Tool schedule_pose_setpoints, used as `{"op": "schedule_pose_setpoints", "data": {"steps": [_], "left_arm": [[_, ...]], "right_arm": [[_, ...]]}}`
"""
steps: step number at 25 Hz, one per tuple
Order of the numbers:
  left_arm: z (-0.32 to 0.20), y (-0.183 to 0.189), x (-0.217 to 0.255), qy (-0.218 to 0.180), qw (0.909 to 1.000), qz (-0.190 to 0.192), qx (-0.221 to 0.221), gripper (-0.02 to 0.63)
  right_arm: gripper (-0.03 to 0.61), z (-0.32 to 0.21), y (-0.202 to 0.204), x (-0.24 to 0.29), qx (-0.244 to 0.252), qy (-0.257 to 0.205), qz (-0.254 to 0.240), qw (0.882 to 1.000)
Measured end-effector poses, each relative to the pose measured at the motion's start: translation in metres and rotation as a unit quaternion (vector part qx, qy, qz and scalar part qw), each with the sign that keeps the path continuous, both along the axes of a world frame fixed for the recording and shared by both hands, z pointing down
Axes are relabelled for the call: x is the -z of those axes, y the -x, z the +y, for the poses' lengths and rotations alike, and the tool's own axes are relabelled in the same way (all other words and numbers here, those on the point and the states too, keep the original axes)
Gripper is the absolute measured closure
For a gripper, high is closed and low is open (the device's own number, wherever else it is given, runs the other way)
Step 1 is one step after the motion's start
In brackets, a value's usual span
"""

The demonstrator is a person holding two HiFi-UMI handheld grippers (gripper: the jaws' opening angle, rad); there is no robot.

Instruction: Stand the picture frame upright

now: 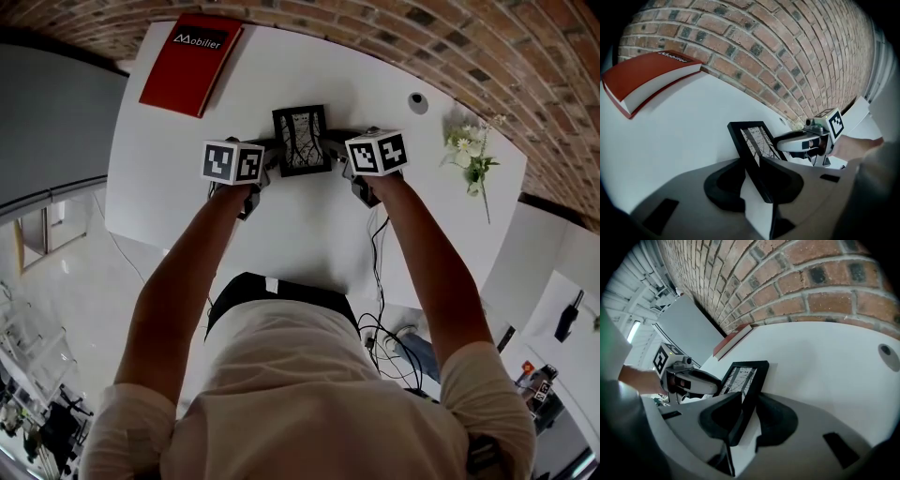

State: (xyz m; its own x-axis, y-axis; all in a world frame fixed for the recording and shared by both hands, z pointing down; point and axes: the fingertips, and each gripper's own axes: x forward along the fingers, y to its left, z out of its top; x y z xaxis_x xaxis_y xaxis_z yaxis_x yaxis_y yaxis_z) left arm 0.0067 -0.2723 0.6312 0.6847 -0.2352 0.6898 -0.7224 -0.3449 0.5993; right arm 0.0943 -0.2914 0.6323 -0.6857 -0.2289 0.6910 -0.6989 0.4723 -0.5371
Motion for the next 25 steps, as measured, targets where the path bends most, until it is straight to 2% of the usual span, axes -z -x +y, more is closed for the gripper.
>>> {"op": "schedule_pose_setpoints", "data": {"steps": [11, 25], "left_arm": [[-0.002, 0.011, 0.014, -0.026, 0.9995, -0.015, 0.008, 0.540], [-0.020, 0.032, 0.052, -0.094, 0.9950, -0.033, 0.002, 0.565]], "right_arm": [[0.494, 0.001, 0.007, 0.021, 0.005, -0.036, -0.010, 0.999], [0.525, -0.010, 0.022, 0.054, 0.010, -0.095, -0.016, 0.995]]}}
